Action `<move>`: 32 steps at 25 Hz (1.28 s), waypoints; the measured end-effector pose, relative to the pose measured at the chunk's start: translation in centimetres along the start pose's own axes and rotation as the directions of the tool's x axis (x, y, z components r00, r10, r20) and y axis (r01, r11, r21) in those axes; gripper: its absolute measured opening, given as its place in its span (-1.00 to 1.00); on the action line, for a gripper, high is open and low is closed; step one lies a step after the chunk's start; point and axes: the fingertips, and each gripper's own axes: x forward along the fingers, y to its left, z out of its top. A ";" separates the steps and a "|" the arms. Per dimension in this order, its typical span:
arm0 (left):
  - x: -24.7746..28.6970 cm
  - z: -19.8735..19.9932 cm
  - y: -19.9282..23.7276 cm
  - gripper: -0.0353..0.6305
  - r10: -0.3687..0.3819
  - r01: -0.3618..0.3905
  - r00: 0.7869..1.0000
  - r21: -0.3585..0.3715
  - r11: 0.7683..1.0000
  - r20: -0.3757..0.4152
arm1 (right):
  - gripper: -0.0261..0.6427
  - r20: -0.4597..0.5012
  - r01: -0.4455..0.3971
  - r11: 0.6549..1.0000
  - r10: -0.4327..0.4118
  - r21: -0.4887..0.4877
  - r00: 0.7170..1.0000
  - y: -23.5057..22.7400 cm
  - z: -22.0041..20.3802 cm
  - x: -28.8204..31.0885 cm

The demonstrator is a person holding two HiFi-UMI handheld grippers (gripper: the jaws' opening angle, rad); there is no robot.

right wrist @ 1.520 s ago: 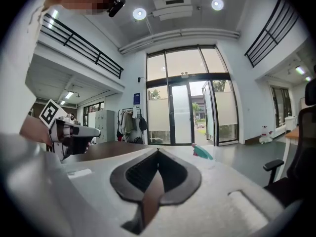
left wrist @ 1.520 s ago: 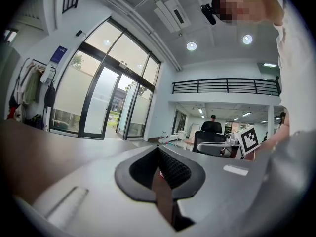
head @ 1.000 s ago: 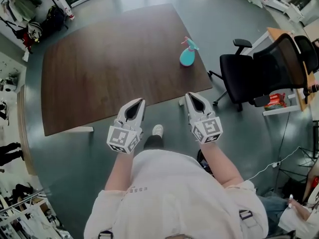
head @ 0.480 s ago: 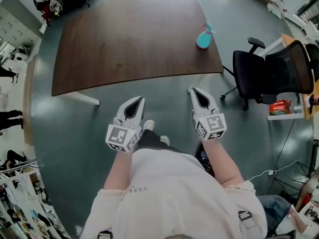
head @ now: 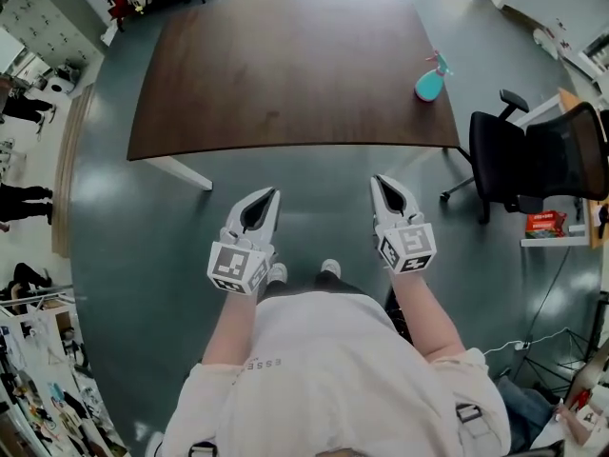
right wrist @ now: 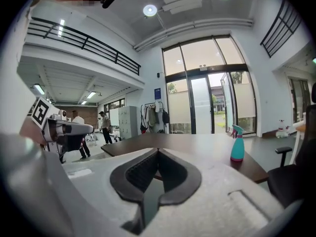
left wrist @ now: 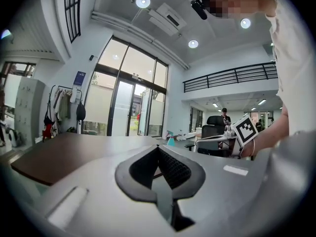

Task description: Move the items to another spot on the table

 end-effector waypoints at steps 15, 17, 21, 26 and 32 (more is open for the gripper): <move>-8.4 1.5 8.2 -0.84 -0.018 0.017 0.999 0.017 1.000 0.050 | -0.95 0.065 0.015 0.993 -0.008 -0.115 0.998 13.3 1.5 1.8; -8.9 1.4 9.0 -0.84 -0.014 0.014 0.998 0.002 1.000 0.054 | -0.95 0.065 0.005 0.992 0.003 -0.125 0.998 14.3 1.6 2.0; -9.1 1.2 9.3 -0.84 -0.015 0.015 0.999 -0.008 1.000 0.052 | -0.95 0.064 -0.005 0.990 0.013 -0.138 0.998 14.9 1.8 2.0; -9.0 1.1 9.0 -0.84 -0.026 0.027 0.998 -0.008 1.000 0.053 | -0.95 0.069 -0.010 0.990 0.020 -0.144 0.997 15.1 2.1 2.0; -8.7 1.1 8.6 -0.84 -0.030 0.031 0.998 -0.011 0.999 0.053 | -0.95 0.055 0.002 0.989 0.006 -0.145 0.998 14.6 2.1 2.1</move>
